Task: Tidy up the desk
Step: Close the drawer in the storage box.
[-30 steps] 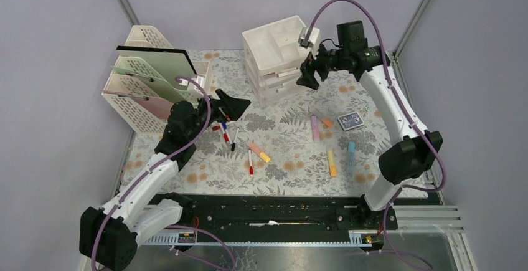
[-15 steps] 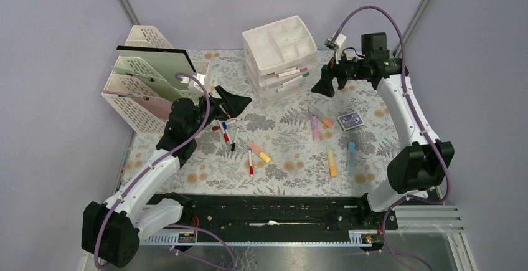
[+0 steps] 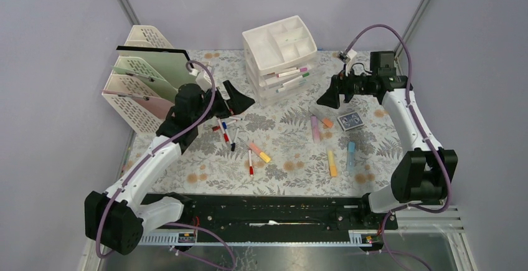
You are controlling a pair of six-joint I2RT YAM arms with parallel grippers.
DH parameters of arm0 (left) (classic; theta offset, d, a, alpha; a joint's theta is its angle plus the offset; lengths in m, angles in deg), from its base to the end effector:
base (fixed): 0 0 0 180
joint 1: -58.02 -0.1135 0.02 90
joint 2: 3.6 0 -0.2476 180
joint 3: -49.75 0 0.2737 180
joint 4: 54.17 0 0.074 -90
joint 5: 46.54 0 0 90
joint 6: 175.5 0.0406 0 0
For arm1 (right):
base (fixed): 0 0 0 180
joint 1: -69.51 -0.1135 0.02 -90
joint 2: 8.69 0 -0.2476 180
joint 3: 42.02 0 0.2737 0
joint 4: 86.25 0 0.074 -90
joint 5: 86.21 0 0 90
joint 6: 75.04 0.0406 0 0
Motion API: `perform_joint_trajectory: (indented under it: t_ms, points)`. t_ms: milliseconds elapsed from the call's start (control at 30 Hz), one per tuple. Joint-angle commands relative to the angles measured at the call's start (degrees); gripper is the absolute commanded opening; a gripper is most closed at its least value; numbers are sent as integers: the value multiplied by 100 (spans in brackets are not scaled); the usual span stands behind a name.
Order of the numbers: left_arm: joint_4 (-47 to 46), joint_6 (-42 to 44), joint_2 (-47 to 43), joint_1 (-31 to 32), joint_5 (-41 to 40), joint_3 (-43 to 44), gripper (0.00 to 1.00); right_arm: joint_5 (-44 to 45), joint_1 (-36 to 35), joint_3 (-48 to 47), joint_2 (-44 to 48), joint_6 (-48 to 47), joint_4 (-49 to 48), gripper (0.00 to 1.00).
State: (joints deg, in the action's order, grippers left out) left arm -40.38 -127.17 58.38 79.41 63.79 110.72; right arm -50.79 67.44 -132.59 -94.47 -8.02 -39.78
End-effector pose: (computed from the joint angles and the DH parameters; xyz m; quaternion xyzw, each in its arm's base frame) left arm 0.2609 -0.1173 0.2986 -0.0313 0.7866 -0.4332 0.4388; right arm 0.3459 0.0456 0.3184 -0.3590 0.7509 0.3454 0.4336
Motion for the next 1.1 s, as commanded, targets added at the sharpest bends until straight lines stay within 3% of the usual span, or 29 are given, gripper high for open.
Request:
perform_joint_trajectory:
  t_ms: [0, 433, 667, 1067]
  points:
    - [1092, 586, 134, 144, -104, 537, 99, -377, 162, 458, 317, 479, -557, 87]
    - [2434, 1911, 1321, 1816, -1813, 1980, 99, -648, 560, 1261, 209, 1120, -1339, 87]
    - [2446, 2146, 1946, 2194, -2188, 2629, 99, -675, 634, 1234, 69, 1153, -1385, 87]
    - [2453, 2903, 2919, 2403, -2065, 3671, 99, -667, 783, 1295, 26, 1181, -1468, 87]
